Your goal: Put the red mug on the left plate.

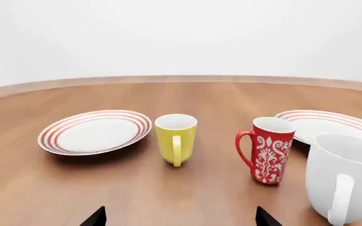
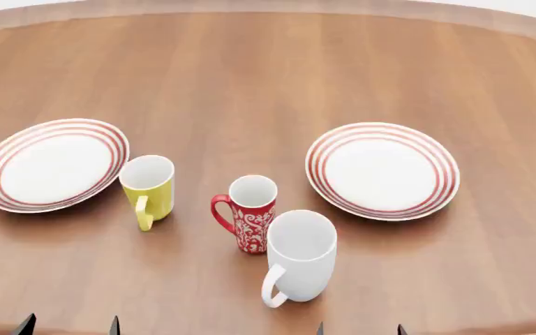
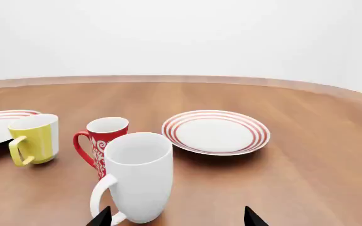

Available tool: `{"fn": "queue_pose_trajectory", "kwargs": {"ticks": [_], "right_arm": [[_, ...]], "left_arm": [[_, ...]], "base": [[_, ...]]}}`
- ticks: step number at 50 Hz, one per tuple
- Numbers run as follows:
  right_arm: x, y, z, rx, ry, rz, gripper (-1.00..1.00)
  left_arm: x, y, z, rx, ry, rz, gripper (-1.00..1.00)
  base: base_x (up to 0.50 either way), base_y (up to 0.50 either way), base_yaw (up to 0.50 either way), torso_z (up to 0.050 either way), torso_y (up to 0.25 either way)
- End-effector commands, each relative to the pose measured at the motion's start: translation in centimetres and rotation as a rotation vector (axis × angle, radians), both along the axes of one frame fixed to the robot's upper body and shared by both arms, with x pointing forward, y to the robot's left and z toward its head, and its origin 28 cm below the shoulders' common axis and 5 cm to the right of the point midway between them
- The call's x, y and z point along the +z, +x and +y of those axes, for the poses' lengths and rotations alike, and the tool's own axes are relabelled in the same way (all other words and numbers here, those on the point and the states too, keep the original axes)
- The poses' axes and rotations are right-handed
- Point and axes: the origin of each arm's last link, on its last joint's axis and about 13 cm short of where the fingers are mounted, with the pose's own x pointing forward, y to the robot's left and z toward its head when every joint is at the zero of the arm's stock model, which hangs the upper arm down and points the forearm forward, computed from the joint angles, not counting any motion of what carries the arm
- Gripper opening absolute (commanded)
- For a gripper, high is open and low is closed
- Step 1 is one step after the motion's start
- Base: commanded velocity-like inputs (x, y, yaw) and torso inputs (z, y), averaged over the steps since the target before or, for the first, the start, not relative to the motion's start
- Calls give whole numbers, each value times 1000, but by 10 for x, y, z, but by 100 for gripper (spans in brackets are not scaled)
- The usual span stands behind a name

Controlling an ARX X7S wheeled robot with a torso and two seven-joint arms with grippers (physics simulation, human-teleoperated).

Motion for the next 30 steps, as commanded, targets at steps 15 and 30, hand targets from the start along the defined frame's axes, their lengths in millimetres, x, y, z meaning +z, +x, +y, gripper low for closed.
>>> {"fn": "queue_pose_trajectory", "kwargs": {"ticks": [15, 30], "right_arm": [[1, -7, 6, 54, -18, -24, 100], [0, -8, 8, 76, -12, -27, 100]], "left_arm": [[2, -6, 3, -9, 10, -12, 100], [2, -7, 1, -23, 22, -12, 100]], "base": [[25, 24, 0, 0, 0], [263, 254, 0, 0, 0]]}}
